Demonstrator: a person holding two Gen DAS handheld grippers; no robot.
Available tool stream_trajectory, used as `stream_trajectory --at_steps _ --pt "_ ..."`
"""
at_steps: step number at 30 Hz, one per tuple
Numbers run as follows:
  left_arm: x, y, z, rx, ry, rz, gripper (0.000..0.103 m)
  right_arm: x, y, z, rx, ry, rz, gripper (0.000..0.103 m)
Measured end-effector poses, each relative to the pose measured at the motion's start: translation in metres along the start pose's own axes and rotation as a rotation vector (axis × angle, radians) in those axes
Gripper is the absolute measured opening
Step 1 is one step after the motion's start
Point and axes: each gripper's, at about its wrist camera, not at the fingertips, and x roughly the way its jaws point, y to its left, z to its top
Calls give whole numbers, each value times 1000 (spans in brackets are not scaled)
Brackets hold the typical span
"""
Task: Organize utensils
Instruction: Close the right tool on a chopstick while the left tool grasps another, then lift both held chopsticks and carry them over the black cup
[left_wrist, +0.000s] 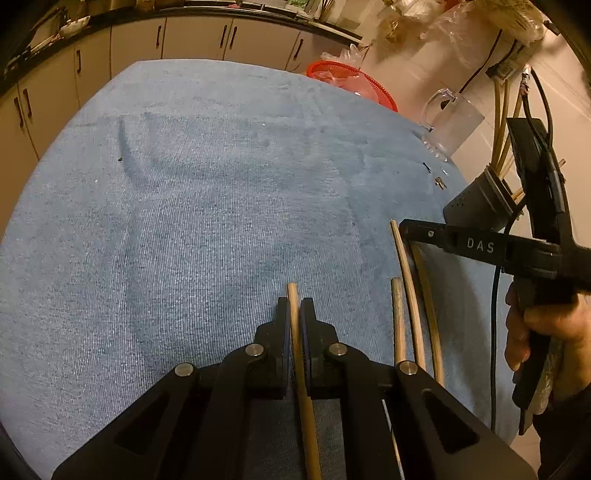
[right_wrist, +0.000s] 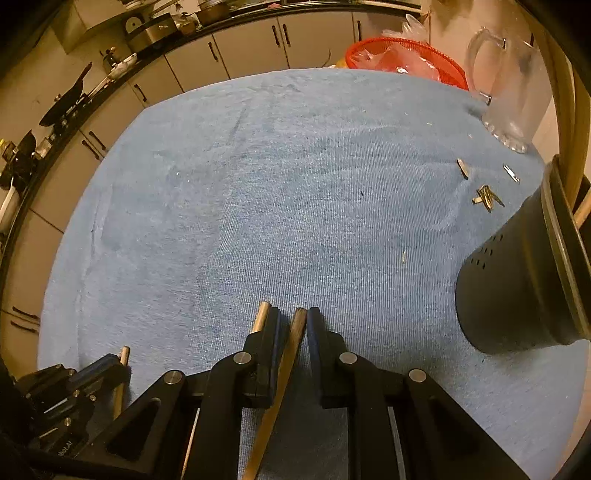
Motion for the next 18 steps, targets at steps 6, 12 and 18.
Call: stream_trajectory --at_steps 6,12,18 --pt "4 -9 9 21 27 55 7 -1 3 1 -16 -14 -18 15" --pt "7 -17 10 58 28 109 7 0 0 -1 -26 -37 -9 9" --pt "10 -33 6 140 -5 204 5 -1 -4 -3 -12 -51 29 8"
